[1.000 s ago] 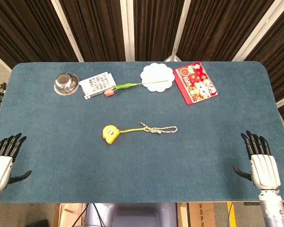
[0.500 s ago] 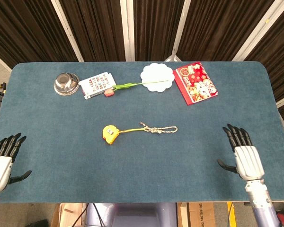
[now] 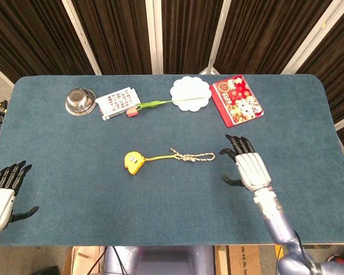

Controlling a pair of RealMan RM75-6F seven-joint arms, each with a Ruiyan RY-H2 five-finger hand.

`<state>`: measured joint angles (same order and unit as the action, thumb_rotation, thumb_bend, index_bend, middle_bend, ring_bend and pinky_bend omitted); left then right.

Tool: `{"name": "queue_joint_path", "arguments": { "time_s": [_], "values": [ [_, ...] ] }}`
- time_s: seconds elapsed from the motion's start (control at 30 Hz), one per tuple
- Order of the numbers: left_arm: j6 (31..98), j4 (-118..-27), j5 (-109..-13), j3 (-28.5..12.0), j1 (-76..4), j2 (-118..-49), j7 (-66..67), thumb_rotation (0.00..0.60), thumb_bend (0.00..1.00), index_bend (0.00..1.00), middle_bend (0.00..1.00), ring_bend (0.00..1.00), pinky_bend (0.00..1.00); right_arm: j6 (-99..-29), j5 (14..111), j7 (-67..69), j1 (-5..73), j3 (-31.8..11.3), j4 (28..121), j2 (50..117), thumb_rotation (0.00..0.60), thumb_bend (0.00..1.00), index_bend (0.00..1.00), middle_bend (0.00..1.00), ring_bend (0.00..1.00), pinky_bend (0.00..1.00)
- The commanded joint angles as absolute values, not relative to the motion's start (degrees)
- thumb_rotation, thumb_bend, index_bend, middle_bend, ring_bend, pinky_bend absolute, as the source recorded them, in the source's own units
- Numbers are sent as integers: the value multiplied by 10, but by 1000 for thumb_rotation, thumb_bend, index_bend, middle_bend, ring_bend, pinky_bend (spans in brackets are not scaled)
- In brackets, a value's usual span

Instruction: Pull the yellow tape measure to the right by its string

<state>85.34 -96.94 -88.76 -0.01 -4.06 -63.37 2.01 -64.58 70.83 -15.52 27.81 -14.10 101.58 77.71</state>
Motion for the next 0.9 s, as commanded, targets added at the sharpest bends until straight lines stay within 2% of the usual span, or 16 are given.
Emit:
{"name": "queue_joint_path", "arguments": {
  "time_s": [0.03, 0.4, 0.9],
  "values": [
    [851, -969, -884, -1, -41, -633, 16, 600, 0, 0, 0, 0, 0, -620, 666, -183, 307, -155, 971, 823, 600, 252, 388, 94, 0, 0],
    [846, -964, -885, -2, -46, -634, 14, 600, 0, 0, 0, 0, 0, -597, 609, -198, 342, -150, 835, 924, 600, 258, 429, 99, 0, 0],
    [837, -966, -876, -4, -49, -639, 18, 600, 0, 0, 0, 0, 0, -572, 602, -162, 374, -159, 712, 994, 600, 349, 509, 115, 0, 0]
  ]
}}
